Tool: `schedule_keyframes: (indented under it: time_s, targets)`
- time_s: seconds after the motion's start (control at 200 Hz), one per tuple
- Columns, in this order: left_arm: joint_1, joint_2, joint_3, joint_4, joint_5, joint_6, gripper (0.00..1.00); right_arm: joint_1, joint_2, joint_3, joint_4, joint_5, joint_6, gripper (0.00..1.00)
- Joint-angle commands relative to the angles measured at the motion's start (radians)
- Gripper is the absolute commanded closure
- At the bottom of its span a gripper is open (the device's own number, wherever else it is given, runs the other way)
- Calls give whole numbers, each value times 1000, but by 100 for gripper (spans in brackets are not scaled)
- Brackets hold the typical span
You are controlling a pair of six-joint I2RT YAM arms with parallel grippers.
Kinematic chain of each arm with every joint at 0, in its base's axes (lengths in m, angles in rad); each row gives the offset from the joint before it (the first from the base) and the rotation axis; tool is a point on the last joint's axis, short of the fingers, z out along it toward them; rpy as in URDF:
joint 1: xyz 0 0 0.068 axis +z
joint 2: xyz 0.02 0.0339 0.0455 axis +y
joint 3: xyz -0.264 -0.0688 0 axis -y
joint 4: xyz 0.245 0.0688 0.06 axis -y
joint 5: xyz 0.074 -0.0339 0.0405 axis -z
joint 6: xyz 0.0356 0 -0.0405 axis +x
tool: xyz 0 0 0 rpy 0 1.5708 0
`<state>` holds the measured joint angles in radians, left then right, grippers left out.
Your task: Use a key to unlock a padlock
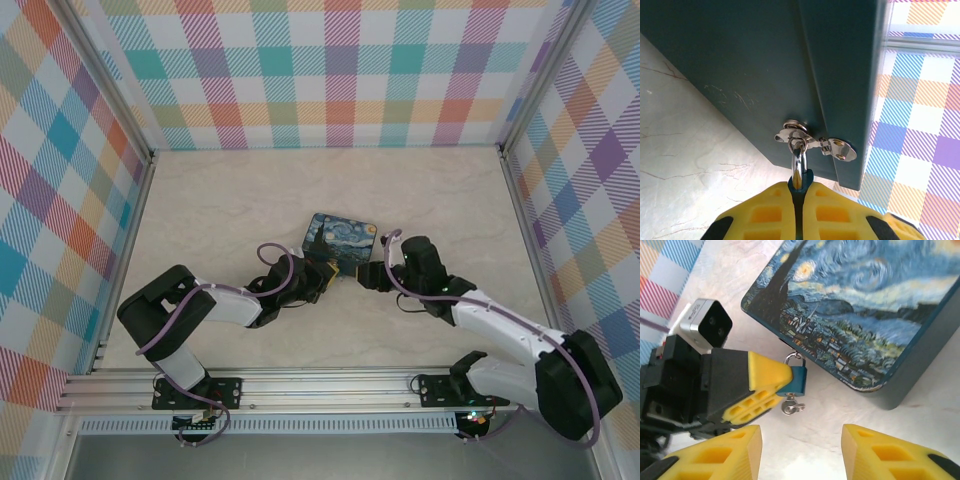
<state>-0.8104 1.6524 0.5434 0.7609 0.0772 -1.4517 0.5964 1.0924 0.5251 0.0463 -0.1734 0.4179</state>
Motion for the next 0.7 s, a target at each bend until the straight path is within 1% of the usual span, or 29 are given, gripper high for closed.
schedule_keyframes:
  time_s: [0.0,0.11,0.125,0.25,0.345,0.425,0.515,0.59,0.695]
  targets:
    - [-6,-26,34,21,1,-17,100,47,-65,3,-46,131,-329,53]
    - [-6,-33,34,14,1,-21,100,111,-135,-23,-6,243,-506,52]
    - [-7,-33,33,13,1,-21,100,120,-144,-29,3,263,-549,52]
    - [-7,-37,33,5,-5,-24,100,201,-168,-48,64,424,-748,39]
    - [-6,-36,36,3,-2,-26,100,241,-130,-35,65,509,-848,33]
    - [-6,-37,36,4,-1,-30,100,285,-90,-35,83,572,-914,25]
    - [-5,-41,35,6,-1,-33,100,356,-29,-62,181,694,-1043,14]
    - [-5,-42,33,5,-1,-33,100,389,20,-83,252,746,-1132,13]
    - [-3,-45,32,3,0,-35,100,409,73,-100,319,757,-1196,14]
